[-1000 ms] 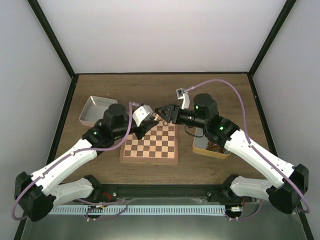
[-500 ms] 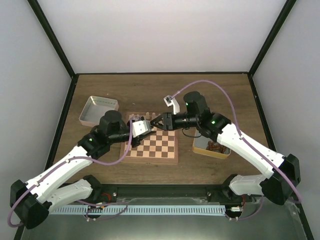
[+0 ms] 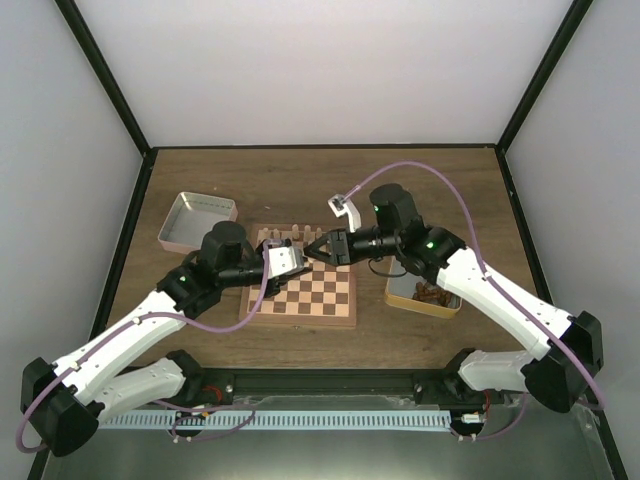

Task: Set up the chess pieces on the board
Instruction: Place the chess piece on the chessboard.

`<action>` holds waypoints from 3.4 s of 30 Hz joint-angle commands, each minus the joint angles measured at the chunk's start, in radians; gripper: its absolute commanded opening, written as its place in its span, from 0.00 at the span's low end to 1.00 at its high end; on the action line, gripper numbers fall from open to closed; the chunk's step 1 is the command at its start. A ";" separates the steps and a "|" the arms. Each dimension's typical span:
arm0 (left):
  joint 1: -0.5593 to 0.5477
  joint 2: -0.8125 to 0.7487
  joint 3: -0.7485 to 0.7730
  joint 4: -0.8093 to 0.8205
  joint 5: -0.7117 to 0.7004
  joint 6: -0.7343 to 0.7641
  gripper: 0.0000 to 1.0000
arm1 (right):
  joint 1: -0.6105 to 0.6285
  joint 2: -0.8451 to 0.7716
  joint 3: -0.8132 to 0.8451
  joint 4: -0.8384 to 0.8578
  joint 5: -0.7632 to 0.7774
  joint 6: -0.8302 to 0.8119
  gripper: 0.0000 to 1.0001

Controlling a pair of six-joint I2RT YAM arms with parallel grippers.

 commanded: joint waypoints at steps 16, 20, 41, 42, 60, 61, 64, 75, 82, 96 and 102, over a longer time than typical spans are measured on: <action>0.000 -0.007 0.009 -0.015 0.007 0.008 0.09 | -0.002 -0.003 -0.016 -0.054 0.031 -0.069 0.25; 0.000 -0.004 0.011 -0.018 0.006 0.010 0.10 | -0.002 -0.009 -0.020 -0.037 0.039 -0.060 0.10; 0.001 -0.337 -0.092 0.173 -0.919 -0.427 1.00 | 0.120 0.493 0.397 -0.102 0.753 -0.238 0.04; 0.001 -0.363 -0.115 0.211 -0.973 -0.439 1.00 | 0.125 0.529 0.429 -0.104 0.771 -0.254 0.04; 0.002 -0.444 -0.185 0.258 -1.117 -0.438 1.00 | 0.161 0.921 0.780 -0.268 0.913 -0.211 0.04; 0.002 -0.438 -0.185 0.250 -1.102 -0.436 1.00 | 0.161 0.932 0.787 -0.271 0.920 -0.204 0.04; 0.002 -0.419 -0.177 0.236 -1.073 -0.440 1.00 | 0.161 0.961 0.792 -0.264 0.947 -0.192 0.04; 0.002 -0.408 -0.161 0.209 -1.054 -0.451 1.00 | 0.160 1.015 0.807 -0.271 0.963 -0.182 0.04; 0.002 -0.411 -0.166 0.210 -1.065 -0.450 1.00 | 0.160 1.029 0.812 -0.265 0.925 -0.182 0.04; 0.002 -0.398 -0.154 0.204 -1.048 -0.454 1.00 | 0.160 1.018 0.849 -0.268 0.950 -0.202 0.24; 0.002 -0.378 -0.109 0.171 -1.030 -0.498 1.00 | 0.161 0.993 0.890 -0.291 0.981 -0.182 0.26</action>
